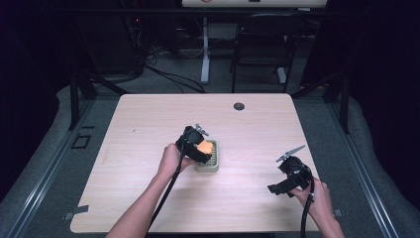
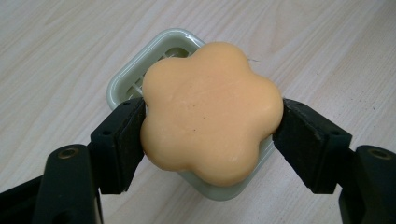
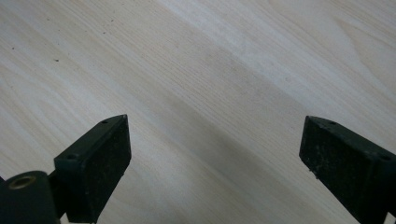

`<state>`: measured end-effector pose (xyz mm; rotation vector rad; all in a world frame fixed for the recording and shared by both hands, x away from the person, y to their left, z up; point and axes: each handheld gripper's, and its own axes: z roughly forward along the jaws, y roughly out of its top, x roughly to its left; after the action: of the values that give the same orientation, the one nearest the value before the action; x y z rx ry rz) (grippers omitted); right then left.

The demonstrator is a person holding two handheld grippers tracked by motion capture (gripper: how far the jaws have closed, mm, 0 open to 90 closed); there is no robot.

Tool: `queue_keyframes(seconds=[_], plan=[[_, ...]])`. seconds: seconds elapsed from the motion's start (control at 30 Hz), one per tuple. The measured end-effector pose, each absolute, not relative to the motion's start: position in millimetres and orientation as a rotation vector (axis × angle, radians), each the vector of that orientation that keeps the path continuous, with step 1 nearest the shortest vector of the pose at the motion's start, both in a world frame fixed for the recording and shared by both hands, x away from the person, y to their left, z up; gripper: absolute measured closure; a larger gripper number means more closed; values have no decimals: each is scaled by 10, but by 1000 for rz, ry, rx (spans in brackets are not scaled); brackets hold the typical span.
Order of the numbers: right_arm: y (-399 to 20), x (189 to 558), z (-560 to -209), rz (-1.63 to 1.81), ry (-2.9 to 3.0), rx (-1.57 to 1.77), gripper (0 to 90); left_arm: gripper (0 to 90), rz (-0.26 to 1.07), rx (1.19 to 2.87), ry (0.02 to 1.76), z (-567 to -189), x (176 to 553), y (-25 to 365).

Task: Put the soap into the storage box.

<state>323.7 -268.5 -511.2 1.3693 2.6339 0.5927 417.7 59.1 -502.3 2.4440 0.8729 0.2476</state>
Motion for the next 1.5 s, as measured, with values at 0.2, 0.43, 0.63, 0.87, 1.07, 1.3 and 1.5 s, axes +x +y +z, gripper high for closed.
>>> queue_keyframes(seconds=[0.2,0.43,0.63,0.87,1.07,1.3,1.5], plan=[[-2680,3238,-5113,583,2630,1366,85,273,245,2445,879,-5092,4214,551],[-2678,3234,-5115,596,2628,1372,85,273,241,2446,885,-5159,4256,488],[-2683,3232,-5105,578,2630,1363,85,273,245,2453,901,-5223,4283,453],[-2681,3231,-5106,589,2631,1359,85,273,255,2449,923,-5263,4312,463],[-2680,3234,-5110,594,2633,1361,85,273,257,2454,925,-5292,4332,457],[-2670,3232,-5111,581,2627,1357,85,272,245,2478,915,-5333,4342,432],[-2670,3234,-5111,583,2636,1357,85,271,250,2494,912,-5363,4338,404]])
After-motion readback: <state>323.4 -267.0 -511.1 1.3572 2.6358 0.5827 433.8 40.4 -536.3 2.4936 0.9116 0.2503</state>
